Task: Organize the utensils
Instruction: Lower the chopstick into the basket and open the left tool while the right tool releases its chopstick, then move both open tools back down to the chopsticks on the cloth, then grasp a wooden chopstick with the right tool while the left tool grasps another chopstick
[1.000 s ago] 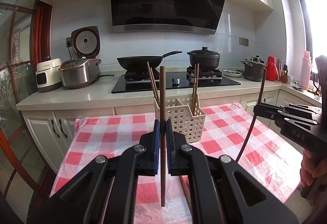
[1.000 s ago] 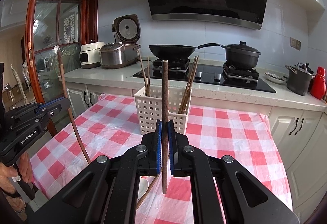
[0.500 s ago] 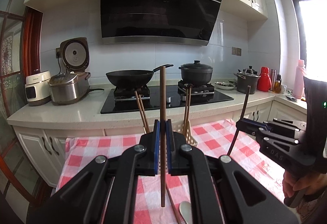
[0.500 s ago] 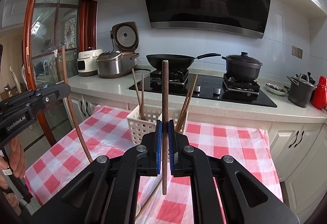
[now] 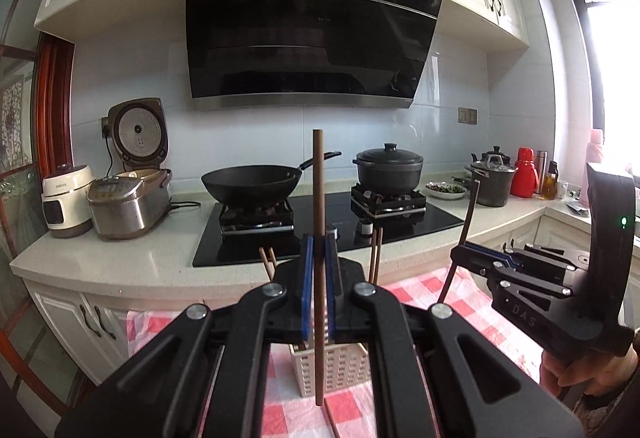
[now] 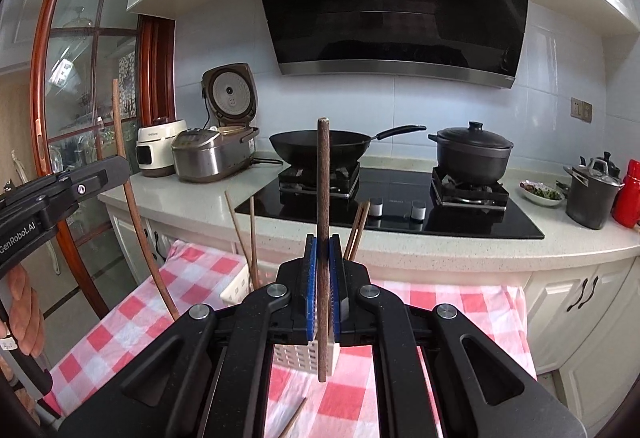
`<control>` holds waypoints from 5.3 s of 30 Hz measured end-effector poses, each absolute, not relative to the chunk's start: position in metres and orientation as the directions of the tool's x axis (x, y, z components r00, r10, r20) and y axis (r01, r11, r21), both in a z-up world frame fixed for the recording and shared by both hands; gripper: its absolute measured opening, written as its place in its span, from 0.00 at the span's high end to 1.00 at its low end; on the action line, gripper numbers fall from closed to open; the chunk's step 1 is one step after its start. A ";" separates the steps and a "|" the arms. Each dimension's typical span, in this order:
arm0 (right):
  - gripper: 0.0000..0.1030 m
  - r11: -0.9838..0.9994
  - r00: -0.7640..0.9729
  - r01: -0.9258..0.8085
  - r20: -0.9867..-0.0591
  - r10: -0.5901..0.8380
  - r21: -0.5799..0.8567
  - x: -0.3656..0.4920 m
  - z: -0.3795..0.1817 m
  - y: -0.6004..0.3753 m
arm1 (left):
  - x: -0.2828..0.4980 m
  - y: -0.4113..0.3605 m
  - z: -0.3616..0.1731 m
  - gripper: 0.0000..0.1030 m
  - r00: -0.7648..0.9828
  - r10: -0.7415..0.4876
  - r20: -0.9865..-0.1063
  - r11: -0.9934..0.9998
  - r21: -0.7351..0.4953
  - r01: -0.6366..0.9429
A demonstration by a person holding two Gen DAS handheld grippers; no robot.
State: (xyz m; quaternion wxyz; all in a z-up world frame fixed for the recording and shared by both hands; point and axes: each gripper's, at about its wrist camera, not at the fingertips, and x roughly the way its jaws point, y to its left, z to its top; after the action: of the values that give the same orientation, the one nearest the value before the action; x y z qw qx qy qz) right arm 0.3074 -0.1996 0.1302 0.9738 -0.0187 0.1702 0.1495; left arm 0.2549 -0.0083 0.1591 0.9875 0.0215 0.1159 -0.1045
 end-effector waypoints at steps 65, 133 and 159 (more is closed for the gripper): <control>0.66 0.932 0.808 -0.268 -0.471 0.355 0.243 0.322 0.042 -0.215 | 0.256 0.014 0.044 0.05 0.954 0.005 -0.301 1.000 0.028 0.003; 0.91 0.946 0.539 -0.316 -0.807 0.240 0.070 0.290 -0.109 -0.179 | 0.182 0.059 -0.098 0.05 0.825 -0.005 -0.565 0.997 -0.067 -0.040; 0.93 0.909 0.533 -0.418 -0.806 0.256 0.012 0.274 -0.109 -0.191 | 0.251 0.026 -0.105 0.17 0.726 -0.079 -0.683 0.996 -0.077 0.035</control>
State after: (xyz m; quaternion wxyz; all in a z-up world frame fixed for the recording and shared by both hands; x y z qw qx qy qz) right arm 0.2737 -0.1909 -0.1093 0.8709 -0.0913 0.4426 0.1933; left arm 0.2515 0.0261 -0.1049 0.9285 -0.0295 0.3688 -0.0306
